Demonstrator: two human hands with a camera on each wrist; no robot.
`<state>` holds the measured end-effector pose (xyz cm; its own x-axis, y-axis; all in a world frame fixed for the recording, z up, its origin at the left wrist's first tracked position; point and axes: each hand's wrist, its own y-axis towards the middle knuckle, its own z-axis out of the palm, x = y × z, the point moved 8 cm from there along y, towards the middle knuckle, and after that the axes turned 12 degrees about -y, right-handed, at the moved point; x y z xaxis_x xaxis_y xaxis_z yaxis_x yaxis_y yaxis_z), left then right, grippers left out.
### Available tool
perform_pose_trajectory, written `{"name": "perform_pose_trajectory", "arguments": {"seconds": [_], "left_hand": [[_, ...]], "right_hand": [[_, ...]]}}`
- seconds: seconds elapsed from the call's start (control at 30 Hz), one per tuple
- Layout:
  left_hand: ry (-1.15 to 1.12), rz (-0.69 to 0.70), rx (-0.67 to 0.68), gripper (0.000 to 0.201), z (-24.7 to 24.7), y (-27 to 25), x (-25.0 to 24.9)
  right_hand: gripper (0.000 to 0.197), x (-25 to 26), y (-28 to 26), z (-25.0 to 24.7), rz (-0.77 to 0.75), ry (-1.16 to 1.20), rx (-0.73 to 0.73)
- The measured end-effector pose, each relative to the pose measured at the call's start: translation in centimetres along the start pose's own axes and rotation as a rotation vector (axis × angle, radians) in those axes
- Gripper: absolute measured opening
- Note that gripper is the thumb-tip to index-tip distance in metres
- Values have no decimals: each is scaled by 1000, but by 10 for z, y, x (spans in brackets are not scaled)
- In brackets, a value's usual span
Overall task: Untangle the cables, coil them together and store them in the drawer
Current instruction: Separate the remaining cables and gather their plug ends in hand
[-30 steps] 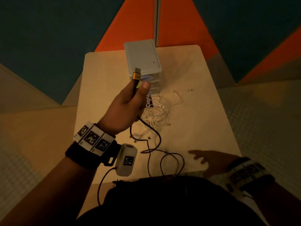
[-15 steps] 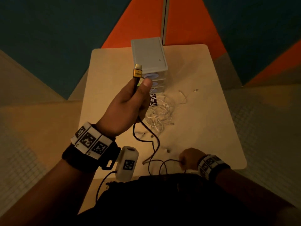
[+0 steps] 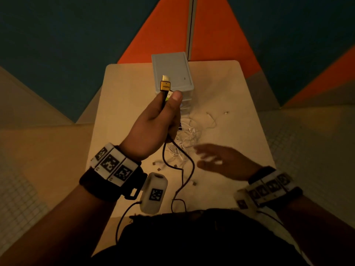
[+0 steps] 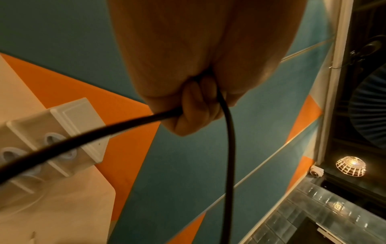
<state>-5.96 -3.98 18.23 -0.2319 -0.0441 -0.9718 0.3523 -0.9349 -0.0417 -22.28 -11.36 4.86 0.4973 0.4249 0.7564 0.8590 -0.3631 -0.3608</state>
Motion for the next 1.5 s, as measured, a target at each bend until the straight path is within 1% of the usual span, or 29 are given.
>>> {"name": "perform_pose_trajectory", "arguments": {"seconds": [0.03, 0.07, 0.13, 0.17, 0.23, 0.3, 0.33, 0.37, 0.47, 0.53, 0.57, 0.63, 0.7, 0.73, 0.77, 0.8, 0.83, 0.87, 0.93, 1.0, 1.07, 1.17, 1.2, 1.27, 1.33, 1.37, 1.4, 1.43, 1.5], "left_hand": [[6, 5, 15, 26, 3, 2, 1], [3, 14, 42, 23, 7, 4, 1], [-9, 30, 82, 17, 15, 7, -1], [-18, 29, 74, 17, 15, 8, -2], [-52, 34, 58, 16, 13, 10, -4], [-81, 56, 56, 11, 7, 13, -4], [-80, 55, 55, 13, 3, 14, -2], [-71, 43, 51, 18, -2, 15, 3], [-75, -25, -6, 39, -15, 14, 22], [-103, -75, -65, 48, -20, 13, 33], [-100, -106, -88, 51, -22, 11, 37], [-63, -163, -80, 57, -21, 10, 46], [25, -209, -58, 61, -20, 10, 55], [53, -226, -46, 61, -19, 10, 59], [52, -252, -31, 60, -18, 10, 63], [28, -290, -12, 57, -16, 10, 68], [-3, -331, 14, 53, -13, 9, 73], [-27, -369, 43, 48, -9, 8, 78], [-22, -408, 90, 42, -1, 8, 83], [28, -401, 135, 39, 8, 9, 82], [79, -385, 136, 39, 13, 14, 79], [185, -351, 61, 36, 5, 21, 74], [215, -343, 48, 34, 1, 21, 74], [208, -359, 16, 32, -7, 19, 79], [151, -390, -16, 30, -12, 14, 86], [125, -391, -25, 34, -15, 13, 89], [104, -389, -29, 40, -17, 11, 91], [81, -388, -32, 41, -20, 10, 93], [34, -386, -45, 35, -28, 7, 94]], "right_hand": [[54, 30, 4, -10, -99, 111, -9], [52, 56, 7, -15, -181, 189, 17], [41, 91, 14, -9, -263, 214, 157], [33, 102, 16, -4, -280, 204, 238], [21, 110, 19, 6, -293, 280, 313], [22, 106, 24, 12, -239, 458, 279], [26, 100, 26, 15, -208, 512, 240], [29, 92, 28, 18, -190, 516, 199], [34, 74, 31, 28, -181, 410, 123], [38, 65, 30, 35, -160, 332, 104], [41, 62, 28, 39, -149, 300, 106], [45, 55, 24, 46, -107, 229, 146], [43, 44, 22, 50, -79, 70, 200], [36, 39, 23, 46, -92, -16, 185], [30, 36, 25, 38, -117, -84, 135], [33, 34, 27, 25, -139, -110, 56], [43, 35, 29, 9, -148, -74, -40], [51, 40, 30, -9, -171, 16, -128], [56, 62, 30, -43, -266, 153, -227], [51, 90, 31, -62, -370, 187, -199], [46, 112, 34, -69, -423, 129, -189], [40, 123, 41, -76, -448, -70, -319], [38, 125, 43, -75, -459, -111, -335], [35, 124, 47, -71, -461, -115, -327], [38, 119, 50, -68, -428, -11, -287], [42, 116, 51, -68, -415, 54, -273], [45, 111, 52, -68, -410, 93, -289], [43, 105, 53, -69, -401, 96, -327], [28, 71, 62, -61, -316, 2, -422]]}}
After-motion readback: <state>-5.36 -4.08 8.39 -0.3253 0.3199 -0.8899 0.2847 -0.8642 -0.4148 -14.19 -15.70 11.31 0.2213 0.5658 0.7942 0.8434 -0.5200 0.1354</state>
